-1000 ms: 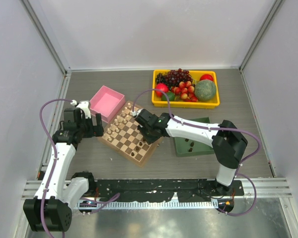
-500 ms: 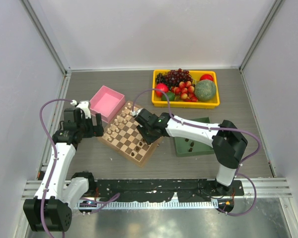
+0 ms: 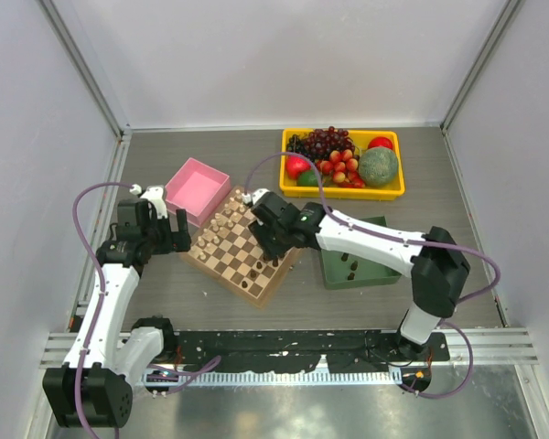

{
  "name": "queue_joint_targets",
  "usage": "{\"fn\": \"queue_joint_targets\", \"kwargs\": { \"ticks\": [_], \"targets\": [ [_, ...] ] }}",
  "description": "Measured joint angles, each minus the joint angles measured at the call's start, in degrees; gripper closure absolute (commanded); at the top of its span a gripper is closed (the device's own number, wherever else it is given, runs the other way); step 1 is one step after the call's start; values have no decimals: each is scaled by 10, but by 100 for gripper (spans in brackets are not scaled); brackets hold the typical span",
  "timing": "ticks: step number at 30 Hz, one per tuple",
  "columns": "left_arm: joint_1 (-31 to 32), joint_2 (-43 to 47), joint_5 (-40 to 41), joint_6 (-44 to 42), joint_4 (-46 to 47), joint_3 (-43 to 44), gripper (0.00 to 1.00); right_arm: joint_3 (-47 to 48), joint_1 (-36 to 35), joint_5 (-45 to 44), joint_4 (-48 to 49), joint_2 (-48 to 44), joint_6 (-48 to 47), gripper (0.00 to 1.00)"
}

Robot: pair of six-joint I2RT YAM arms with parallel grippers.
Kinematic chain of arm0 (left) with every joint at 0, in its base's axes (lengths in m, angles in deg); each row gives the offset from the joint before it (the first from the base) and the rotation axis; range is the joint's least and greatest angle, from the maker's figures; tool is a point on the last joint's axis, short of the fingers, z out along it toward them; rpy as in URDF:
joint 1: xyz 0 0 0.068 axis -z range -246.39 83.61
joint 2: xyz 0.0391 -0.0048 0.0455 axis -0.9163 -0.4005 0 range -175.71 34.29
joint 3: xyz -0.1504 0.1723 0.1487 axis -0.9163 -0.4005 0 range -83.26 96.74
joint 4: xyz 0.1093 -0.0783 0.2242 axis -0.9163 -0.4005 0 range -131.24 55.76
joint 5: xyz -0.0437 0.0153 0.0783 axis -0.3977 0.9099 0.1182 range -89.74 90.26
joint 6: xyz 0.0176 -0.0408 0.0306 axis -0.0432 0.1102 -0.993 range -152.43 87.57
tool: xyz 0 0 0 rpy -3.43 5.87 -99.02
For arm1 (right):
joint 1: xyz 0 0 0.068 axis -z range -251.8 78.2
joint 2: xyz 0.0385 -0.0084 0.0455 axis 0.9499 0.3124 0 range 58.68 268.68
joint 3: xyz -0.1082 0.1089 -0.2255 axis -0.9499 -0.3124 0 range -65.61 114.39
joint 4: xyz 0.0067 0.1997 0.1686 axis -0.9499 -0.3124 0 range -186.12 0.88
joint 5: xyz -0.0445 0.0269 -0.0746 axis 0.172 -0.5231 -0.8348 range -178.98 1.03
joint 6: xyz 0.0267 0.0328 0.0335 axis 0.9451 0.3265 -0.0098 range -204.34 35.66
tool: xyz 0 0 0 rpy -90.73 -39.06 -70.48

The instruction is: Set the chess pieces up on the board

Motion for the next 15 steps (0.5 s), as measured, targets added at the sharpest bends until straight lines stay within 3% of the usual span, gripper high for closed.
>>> {"fn": "queue_joint_targets", "kwargs": {
  "ticks": [3, 8, 10, 11, 15],
  "targets": [
    [0, 2, 0, 0, 0, 0, 1, 0, 6, -22, 0, -37, -3, 41],
    [0, 2, 0, 0, 0, 0, 1, -17, 31, -77, 10, -124, -5, 15],
    [0, 2, 0, 0, 0, 0, 1, -38, 49, -103, 23, -164, -4, 1],
    [0, 2, 0, 0, 0, 0, 1, -49, 58, -116, 26, -183, -2, 5],
    [0, 2, 0, 0, 0, 0, 1, -97, 94, -174, 34, -240, 24, 4]
  ]
}}
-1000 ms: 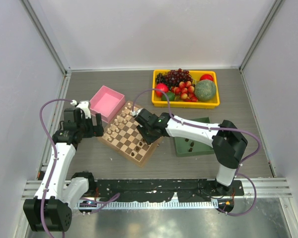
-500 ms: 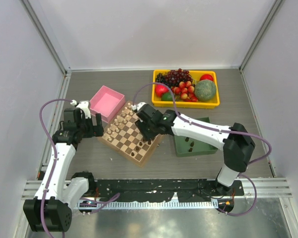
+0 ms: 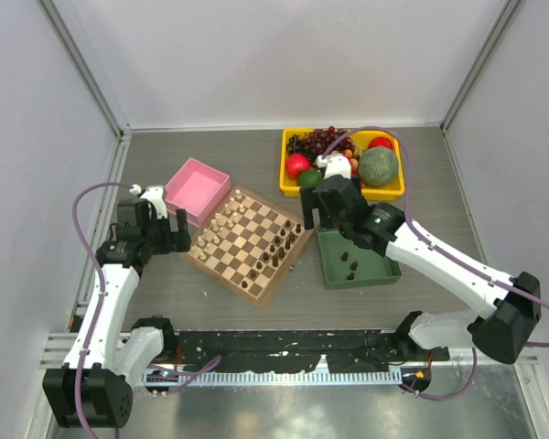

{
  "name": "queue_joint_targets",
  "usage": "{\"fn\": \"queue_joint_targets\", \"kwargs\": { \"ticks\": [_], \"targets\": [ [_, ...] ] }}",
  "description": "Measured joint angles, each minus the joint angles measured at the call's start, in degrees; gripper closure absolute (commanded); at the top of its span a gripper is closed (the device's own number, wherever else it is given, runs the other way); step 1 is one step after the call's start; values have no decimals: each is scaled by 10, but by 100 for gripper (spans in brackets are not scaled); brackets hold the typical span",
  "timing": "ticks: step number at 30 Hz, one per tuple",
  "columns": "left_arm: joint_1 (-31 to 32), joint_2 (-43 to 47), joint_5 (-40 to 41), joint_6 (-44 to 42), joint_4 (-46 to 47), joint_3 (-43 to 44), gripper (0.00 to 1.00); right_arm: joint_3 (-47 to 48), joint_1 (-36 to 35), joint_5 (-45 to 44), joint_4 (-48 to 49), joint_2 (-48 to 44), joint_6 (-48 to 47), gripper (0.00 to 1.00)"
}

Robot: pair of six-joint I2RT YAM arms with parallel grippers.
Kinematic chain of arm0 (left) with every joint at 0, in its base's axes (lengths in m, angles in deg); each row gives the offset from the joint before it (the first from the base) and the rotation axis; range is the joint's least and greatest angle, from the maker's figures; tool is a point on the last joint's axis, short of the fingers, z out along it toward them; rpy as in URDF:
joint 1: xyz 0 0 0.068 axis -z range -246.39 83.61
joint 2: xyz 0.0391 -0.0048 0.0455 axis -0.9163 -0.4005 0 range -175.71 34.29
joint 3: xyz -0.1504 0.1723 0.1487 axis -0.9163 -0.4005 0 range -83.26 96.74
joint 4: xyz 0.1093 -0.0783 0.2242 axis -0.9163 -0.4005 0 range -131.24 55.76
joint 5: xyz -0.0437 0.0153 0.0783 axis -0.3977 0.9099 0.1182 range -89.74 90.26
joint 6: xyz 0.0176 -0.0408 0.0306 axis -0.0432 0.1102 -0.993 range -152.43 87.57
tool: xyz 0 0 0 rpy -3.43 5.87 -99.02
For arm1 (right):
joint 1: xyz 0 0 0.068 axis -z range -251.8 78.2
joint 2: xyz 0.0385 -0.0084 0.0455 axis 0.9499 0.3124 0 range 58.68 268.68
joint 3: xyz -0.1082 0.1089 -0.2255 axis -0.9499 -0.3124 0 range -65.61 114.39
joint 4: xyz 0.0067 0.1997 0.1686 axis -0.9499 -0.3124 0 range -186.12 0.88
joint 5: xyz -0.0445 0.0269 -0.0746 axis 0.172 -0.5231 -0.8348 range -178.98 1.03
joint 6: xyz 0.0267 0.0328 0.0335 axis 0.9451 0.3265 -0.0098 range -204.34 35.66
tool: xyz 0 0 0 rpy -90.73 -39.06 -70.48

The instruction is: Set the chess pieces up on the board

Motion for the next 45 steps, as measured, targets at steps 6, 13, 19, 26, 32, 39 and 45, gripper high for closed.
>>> {"fn": "queue_joint_targets", "kwargs": {
  "ticks": [6, 13, 19, 26, 32, 39, 45],
  "targets": [
    [0, 0, 0, 0, 0, 0, 1, -81, 62, -43, 2, -61, 74, 4],
    [0, 0, 0, 0, 0, 0, 1, -169, 171, 50, 16, -116, 147, 5],
    [0, -1, 0, 0, 0, 0, 1, -173, 177, 83, 0, -115, 136, 5],
    [0, -2, 1, 0, 0, 0, 1, -177, 177, 109, -32, -66, 130, 7],
    [0, -5, 2, 0, 0, 0, 1, -191, 177, 136, -42, -38, 127, 24],
    [0, -6, 2, 0, 0, 0, 1, -191, 177, 151, -48, -17, 117, 34],
    [0, -6, 2, 0, 0, 0, 1, -189, 177, 123, -54, -31, 118, 24]
  ]
}}
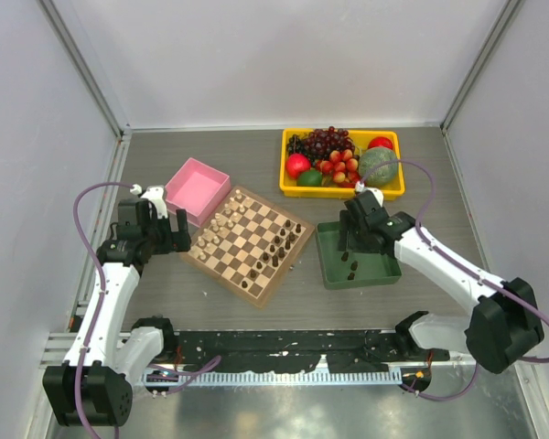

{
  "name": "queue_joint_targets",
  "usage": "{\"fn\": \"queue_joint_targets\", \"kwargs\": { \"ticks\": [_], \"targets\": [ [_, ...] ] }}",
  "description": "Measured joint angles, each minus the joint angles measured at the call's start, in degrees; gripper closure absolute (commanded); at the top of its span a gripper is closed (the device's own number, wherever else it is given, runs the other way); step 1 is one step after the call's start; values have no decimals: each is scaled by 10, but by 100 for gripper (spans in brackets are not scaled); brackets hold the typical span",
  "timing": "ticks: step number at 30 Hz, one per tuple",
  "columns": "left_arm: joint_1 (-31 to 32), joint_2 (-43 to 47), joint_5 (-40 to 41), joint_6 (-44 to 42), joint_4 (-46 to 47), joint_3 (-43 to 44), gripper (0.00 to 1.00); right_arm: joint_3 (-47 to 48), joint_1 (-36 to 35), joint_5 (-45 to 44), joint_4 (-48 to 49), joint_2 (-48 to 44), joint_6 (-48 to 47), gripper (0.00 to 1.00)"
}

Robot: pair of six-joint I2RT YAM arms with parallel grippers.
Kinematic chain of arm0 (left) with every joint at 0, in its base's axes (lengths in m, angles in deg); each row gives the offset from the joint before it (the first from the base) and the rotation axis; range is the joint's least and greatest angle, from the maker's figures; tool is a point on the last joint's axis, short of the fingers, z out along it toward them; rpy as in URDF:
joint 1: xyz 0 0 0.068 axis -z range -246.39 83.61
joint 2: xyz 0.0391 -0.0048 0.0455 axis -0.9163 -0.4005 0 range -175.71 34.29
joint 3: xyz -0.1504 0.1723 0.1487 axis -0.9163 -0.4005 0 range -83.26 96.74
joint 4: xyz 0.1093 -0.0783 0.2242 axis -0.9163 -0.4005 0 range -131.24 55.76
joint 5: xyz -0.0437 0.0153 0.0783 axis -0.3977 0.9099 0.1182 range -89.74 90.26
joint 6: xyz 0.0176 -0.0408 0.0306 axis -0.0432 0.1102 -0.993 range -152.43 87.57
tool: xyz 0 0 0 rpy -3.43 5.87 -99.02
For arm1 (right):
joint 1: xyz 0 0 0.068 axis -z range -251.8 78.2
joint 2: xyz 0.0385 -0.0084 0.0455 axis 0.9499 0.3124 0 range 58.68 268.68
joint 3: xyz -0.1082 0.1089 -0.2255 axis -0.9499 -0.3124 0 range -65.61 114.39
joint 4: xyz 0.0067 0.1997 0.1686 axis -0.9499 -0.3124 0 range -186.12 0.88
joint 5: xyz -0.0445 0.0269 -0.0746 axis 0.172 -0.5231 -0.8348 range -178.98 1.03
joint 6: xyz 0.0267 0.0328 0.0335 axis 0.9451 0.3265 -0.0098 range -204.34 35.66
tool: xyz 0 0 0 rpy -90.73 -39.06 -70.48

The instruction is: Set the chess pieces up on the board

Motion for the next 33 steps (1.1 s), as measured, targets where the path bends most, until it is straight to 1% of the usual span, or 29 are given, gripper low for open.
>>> {"fn": "queue_joint_targets", "kwargs": {
  "ticks": [1, 3, 4, 8, 12, 13, 14, 15, 17, 18, 19, 22, 28, 33],
  "targets": [
    [0, 0, 0, 0, 0, 0, 1, 0, 0, -9, -2, -8, 3, 20],
    [0, 0, 0, 0, 0, 0, 1, 0, 0, -28, -4, -26, 13, 7],
    [0, 0, 0, 0, 0, 0, 1, 1, 0, -35, -4, -33, 15, 5],
    [0, 0, 0, 0, 0, 0, 1, 0, 0, -46, -2, -55, 17, 4],
    [0, 0, 0, 0, 0, 0, 1, -14, 3, -22, 23, -60, 16, 5],
    [0, 0, 0, 0, 0, 0, 1, -18, 3, -18, 25, -59, 16, 0],
    [0, 0, 0, 0, 0, 0, 1, -20, 3, -17, 24, -56, 16, 3],
    [0, 0, 0, 0, 0, 0, 1, -20, 3, -15, 24, -50, 16, 10],
    [0, 0, 0, 0, 0, 0, 1, -13, 3, -15, 23, -23, 10, 17],
    [0, 0, 0, 0, 0, 0, 1, -9, 3, -14, 22, -8, 8, 19],
    [0, 0, 0, 0, 0, 0, 1, -5, 3, -13, 21, 9, 6, 24],
    [0, 0, 0, 0, 0, 0, 1, 5, 3, -8, 18, 46, -1, 32],
    [0, 0, 0, 0, 0, 0, 1, 23, 2, 2, 9, 69, -11, 44],
    [0, -2, 0, 0, 0, 0, 1, 35, -4, 9, 5, 92, -16, 48]
  ]
}}
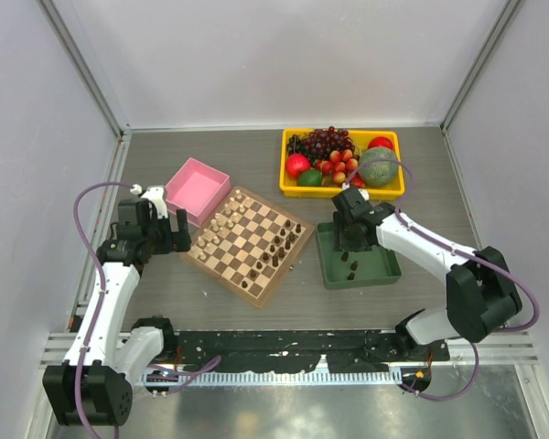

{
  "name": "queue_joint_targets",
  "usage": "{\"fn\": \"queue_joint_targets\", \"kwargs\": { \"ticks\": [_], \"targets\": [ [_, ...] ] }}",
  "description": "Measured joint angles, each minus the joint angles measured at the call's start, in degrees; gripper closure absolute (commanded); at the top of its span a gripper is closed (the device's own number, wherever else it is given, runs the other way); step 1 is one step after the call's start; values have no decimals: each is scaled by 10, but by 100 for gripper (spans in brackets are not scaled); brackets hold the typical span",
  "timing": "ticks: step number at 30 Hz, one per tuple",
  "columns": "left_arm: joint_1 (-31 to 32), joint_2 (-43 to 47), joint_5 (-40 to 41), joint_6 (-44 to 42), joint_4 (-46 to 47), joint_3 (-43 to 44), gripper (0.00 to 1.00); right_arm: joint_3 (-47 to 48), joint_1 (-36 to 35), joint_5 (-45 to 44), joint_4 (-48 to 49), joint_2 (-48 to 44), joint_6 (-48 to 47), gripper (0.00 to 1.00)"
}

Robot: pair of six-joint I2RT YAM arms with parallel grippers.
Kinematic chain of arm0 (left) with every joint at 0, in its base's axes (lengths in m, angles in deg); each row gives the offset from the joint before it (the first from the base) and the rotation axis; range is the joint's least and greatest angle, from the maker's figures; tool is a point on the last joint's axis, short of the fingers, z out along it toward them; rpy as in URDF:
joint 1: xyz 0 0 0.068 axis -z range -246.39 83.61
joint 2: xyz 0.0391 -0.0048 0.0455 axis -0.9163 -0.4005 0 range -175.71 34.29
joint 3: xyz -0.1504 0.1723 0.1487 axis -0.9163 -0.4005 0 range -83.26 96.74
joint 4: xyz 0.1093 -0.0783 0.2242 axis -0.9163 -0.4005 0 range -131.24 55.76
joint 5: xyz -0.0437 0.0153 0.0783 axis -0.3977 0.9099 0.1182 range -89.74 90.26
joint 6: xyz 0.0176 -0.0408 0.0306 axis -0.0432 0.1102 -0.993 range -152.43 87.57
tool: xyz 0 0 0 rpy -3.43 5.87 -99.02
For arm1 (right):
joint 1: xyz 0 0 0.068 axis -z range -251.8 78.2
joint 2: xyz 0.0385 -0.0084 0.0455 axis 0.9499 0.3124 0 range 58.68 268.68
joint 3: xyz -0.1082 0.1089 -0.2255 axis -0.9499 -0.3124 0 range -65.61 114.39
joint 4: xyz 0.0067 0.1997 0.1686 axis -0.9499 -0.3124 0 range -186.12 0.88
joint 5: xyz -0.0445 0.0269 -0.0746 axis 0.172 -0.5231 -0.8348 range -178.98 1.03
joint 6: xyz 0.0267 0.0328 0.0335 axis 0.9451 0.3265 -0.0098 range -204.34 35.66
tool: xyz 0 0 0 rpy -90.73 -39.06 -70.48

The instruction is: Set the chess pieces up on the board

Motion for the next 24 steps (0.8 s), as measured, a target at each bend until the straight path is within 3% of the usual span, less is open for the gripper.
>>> {"fn": "queue_joint_targets", "kwargs": {
  "ticks": [7, 24],
  "targets": [
    [0, 0, 0, 0, 0, 0, 1, 3, -8, 5, -7, 18, -2, 58],
    [0, 0, 0, 0, 0, 0, 1, 3, -9, 10, -8, 41, -2, 67]
  ]
}}
